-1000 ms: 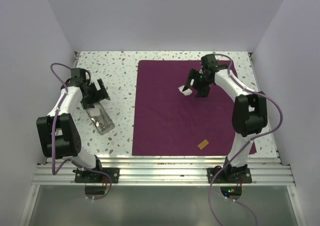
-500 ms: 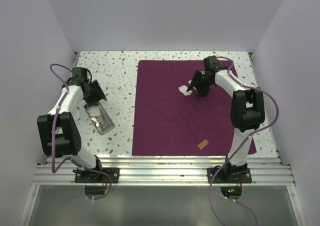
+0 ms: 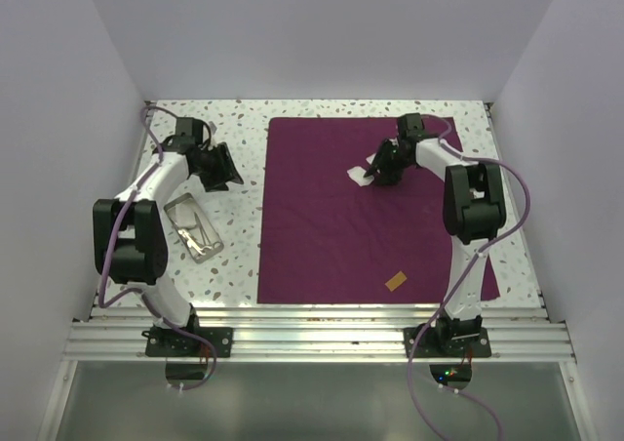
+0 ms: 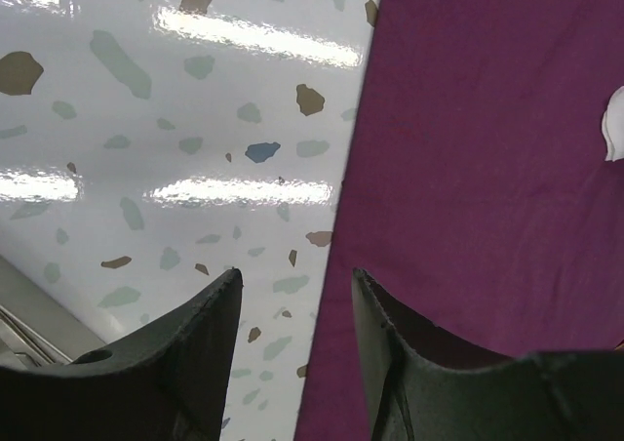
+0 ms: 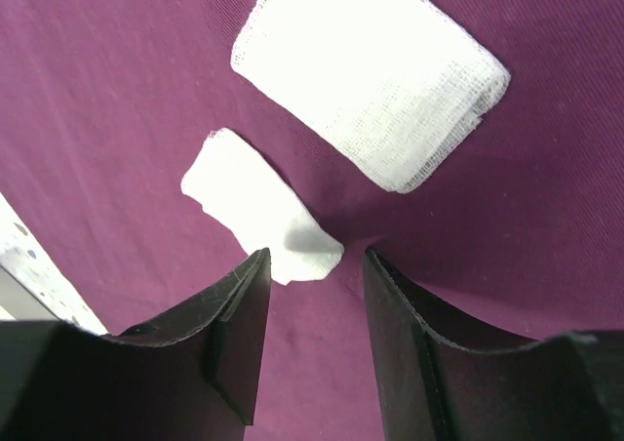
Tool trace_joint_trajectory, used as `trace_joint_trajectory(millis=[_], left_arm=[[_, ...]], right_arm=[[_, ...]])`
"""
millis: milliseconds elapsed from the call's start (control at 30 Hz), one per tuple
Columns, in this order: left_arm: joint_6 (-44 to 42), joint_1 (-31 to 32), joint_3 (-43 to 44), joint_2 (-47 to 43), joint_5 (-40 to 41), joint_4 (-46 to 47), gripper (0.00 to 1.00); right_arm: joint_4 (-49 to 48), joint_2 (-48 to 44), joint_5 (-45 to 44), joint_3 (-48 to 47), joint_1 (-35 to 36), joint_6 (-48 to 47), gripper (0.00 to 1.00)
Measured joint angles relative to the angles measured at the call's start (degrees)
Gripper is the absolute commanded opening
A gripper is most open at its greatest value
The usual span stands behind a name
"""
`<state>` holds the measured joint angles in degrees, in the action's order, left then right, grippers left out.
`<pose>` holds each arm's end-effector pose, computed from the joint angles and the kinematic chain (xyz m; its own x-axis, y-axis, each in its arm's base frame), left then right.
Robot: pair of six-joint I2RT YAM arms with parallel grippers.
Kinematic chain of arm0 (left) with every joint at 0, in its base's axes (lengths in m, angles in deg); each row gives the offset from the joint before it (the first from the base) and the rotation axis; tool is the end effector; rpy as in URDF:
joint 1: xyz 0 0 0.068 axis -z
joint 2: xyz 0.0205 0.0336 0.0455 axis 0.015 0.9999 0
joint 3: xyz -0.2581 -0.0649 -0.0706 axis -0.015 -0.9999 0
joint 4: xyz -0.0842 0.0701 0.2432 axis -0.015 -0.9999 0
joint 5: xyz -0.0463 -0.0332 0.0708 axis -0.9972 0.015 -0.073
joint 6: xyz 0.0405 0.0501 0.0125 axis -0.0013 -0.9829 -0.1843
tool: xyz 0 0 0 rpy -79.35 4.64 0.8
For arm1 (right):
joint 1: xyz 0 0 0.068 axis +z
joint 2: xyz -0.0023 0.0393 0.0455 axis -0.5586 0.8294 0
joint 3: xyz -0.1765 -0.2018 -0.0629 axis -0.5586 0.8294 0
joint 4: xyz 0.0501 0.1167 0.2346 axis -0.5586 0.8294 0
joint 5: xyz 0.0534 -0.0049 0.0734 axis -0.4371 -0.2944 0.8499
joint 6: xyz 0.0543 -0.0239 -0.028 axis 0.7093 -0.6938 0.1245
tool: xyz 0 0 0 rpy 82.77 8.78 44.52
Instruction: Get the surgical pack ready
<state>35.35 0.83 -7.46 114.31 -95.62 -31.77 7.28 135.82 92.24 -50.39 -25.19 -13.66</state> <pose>0.3755 -0.0255 0.2150 -0.8464 -0.4016 -0.3497 -0.2288 0.8672 -0.4423 0.4569 0.0848 0.1434 -0.8601 0.4451 -0.2491 0.2888 0.8276 0.4813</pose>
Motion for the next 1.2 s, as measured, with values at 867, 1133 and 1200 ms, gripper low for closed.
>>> trace_joint_trajectory(millis=[867, 1133, 1200], left_arm=[[-0.50, -0.17, 1.01, 1.66, -3.52, 1.20, 0.53], [-1.07, -0.17, 1.03, 1.66, -3.78, 1.18, 0.53], [-1.29, -0.17, 1.03, 1.66, -3.91, 1.20, 0.53]], right_arm=[[2.54, 3.45, 2.69, -12.98, -0.31, -8.11, 0.00], [2.38, 5.05, 5.29, -18.36, -1.75, -10.99, 0.00], [2.43, 6.12, 5.33, -18.36, -2.19, -10.91, 0.00]])
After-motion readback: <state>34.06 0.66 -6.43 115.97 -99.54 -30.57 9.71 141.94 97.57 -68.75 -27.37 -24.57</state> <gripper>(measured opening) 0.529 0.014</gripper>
